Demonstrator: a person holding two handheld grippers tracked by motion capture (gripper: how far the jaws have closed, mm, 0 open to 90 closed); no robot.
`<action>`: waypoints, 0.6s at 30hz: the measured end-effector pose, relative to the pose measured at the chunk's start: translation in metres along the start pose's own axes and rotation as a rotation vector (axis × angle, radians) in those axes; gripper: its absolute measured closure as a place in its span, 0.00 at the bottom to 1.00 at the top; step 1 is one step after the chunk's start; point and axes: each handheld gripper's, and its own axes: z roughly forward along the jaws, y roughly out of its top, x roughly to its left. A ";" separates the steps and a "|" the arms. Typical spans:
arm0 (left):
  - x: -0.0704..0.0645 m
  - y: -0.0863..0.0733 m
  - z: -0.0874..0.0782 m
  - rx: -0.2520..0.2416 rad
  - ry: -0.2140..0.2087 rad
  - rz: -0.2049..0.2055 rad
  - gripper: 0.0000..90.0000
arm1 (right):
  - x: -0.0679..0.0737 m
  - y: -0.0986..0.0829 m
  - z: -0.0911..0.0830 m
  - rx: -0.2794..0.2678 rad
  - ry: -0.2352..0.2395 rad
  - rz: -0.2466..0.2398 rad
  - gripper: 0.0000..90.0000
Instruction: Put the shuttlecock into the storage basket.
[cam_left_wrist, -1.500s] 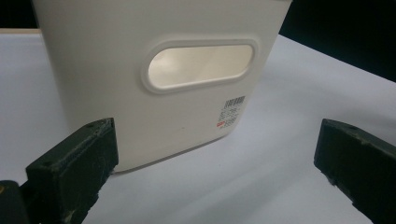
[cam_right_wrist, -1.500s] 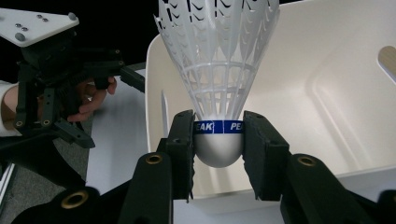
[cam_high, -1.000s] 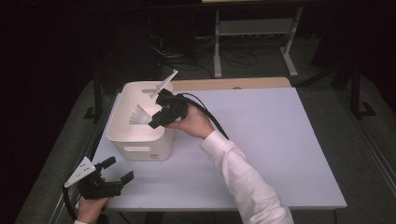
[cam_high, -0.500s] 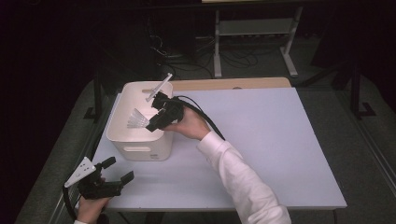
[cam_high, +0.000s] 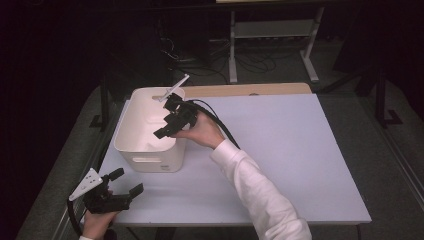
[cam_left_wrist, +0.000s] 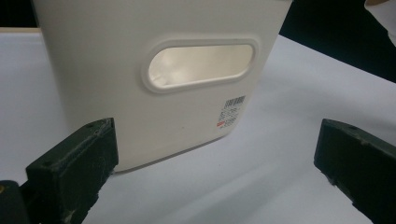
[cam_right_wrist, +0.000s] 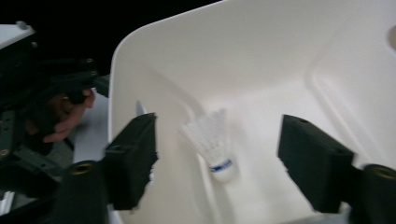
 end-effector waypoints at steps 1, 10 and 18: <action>0.000 0.000 0.000 0.003 0.000 0.000 0.00 | 0.000 0.000 -0.002 -0.001 -0.024 -0.002 0.21; 0.000 0.000 0.000 0.003 0.003 -0.007 0.00 | -0.005 -0.005 -0.015 -0.029 -0.082 0.020 0.09; 0.000 0.000 0.000 -0.003 0.005 -0.007 0.00 | -0.006 -0.011 -0.024 -0.030 -0.123 0.036 0.00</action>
